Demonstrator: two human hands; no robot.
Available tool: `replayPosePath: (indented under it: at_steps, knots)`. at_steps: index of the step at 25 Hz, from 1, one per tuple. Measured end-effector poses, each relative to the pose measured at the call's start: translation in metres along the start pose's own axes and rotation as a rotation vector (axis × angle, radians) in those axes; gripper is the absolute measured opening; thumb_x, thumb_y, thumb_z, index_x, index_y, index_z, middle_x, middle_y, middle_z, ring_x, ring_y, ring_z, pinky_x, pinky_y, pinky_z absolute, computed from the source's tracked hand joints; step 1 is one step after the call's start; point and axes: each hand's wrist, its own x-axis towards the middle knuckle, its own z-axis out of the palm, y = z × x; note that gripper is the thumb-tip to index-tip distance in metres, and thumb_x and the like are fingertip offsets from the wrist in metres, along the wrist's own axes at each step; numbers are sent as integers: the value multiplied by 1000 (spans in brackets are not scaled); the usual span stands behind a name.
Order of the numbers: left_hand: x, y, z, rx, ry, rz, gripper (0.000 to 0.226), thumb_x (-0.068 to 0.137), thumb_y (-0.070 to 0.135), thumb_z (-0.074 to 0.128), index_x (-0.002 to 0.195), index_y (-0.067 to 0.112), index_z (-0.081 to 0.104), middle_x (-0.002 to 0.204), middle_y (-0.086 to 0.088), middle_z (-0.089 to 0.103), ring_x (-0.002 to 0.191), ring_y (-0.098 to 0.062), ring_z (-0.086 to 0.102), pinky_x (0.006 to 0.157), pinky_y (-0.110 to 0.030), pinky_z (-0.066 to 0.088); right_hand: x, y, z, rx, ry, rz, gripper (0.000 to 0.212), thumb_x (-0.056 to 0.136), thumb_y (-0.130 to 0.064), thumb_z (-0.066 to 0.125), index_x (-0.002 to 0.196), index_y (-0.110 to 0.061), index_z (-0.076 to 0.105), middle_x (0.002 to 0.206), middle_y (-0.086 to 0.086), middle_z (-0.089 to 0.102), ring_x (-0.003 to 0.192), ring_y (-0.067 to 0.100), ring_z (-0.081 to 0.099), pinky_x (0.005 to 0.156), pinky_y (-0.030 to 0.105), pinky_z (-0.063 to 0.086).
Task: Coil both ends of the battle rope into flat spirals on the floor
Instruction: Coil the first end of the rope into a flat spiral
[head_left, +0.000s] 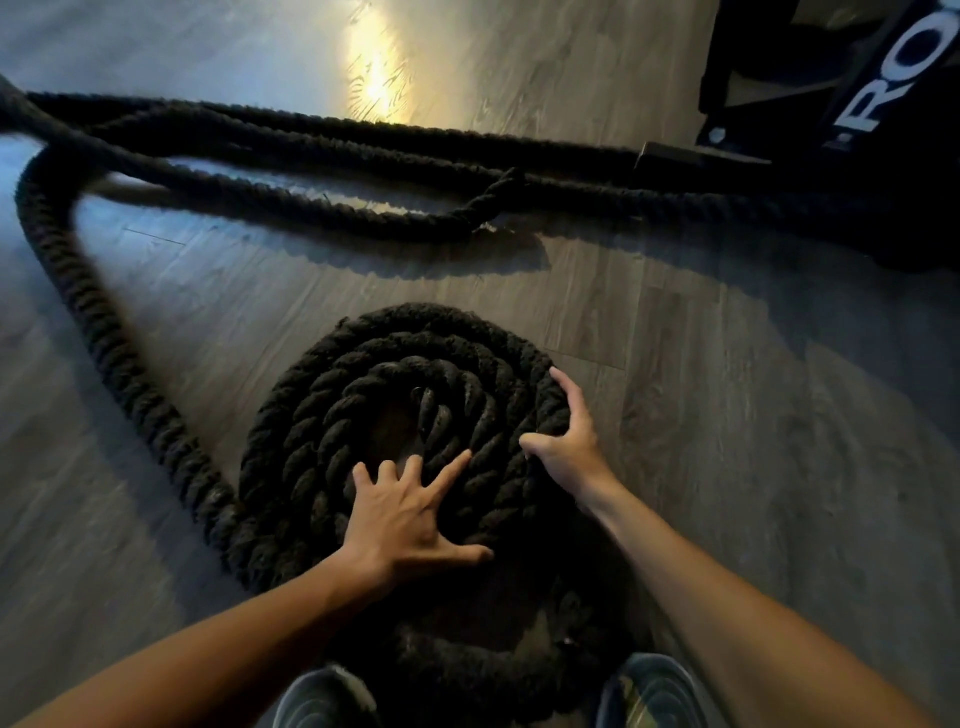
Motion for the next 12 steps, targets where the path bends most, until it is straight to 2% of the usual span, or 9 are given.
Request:
replayPosePath:
  at_steps: [1, 4, 6, 7, 9, 10, 12]
  knots:
    - [3, 2, -1, -16, 7, -16, 123, 46, 110, 14, 153, 53, -4, 128, -11, 51, 108, -36, 49, 98, -58, 31, 5, -10, 1, -89, 12, -23, 91, 65, -15, 72, 143, -48, 39, 134, -2, 58, 108, 1, 61, 86, 17, 50]
    - [4, 3, 3, -51, 64, -21, 123, 49, 110, 17, 155, 50, 3, 122, -12, 55, 104, -34, 51, 91, -50, 40, -8, -19, 7, -414, 178, -66, 96, 73, -35, 73, 153, -36, 21, 135, 5, 41, 121, 26, 48, 98, 35, 43]
    - [1, 0, 8, -86, 120, -16, 120, 53, 109, 22, 156, 47, 12, 119, -10, 57, 102, -32, 53, 92, -48, 42, -44, 4, 16, -503, 214, -38, 99, 78, -51, 68, 156, -36, 8, 142, 7, 31, 128, 28, 38, 103, 41, 38]
    - [-1, -2, 10, -111, 135, -8, 119, 54, 108, 24, 156, 47, 14, 118, -9, 57, 103, -31, 54, 95, -48, 42, -67, 21, 22, -565, 181, 43, 98, 81, -61, 61, 156, -34, 4, 148, 9, 28, 132, 30, 36, 105, 43, 37]
    - [-5, -5, 13, -163, 156, 40, 116, 57, 106, 31, 155, 47, 17, 117, -7, 56, 106, -28, 55, 100, -48, 40, -104, 51, 32, -800, 120, 192, 93, 88, -73, 42, 157, -21, 5, 155, 15, 28, 138, 36, 34, 107, 46, 38]
    - [-8, -8, 14, -203, 161, 83, 113, 59, 105, 36, 155, 48, 16, 120, -6, 55, 110, -27, 54, 104, -47, 38, -111, 59, 34, -889, 121, 194, 91, 91, -73, 34, 157, -15, 11, 154, 16, 33, 137, 37, 36, 106, 45, 39]
    - [-12, -22, 10, -286, 106, 199, 113, 61, 100, 47, 155, 51, 8, 130, -5, 52, 124, -26, 50, 113, -43, 31, -108, 58, 34, -883, 155, 145, 89, 93, -72, 24, 154, -8, 21, 150, 17, 43, 134, 36, 41, 104, 43, 40]
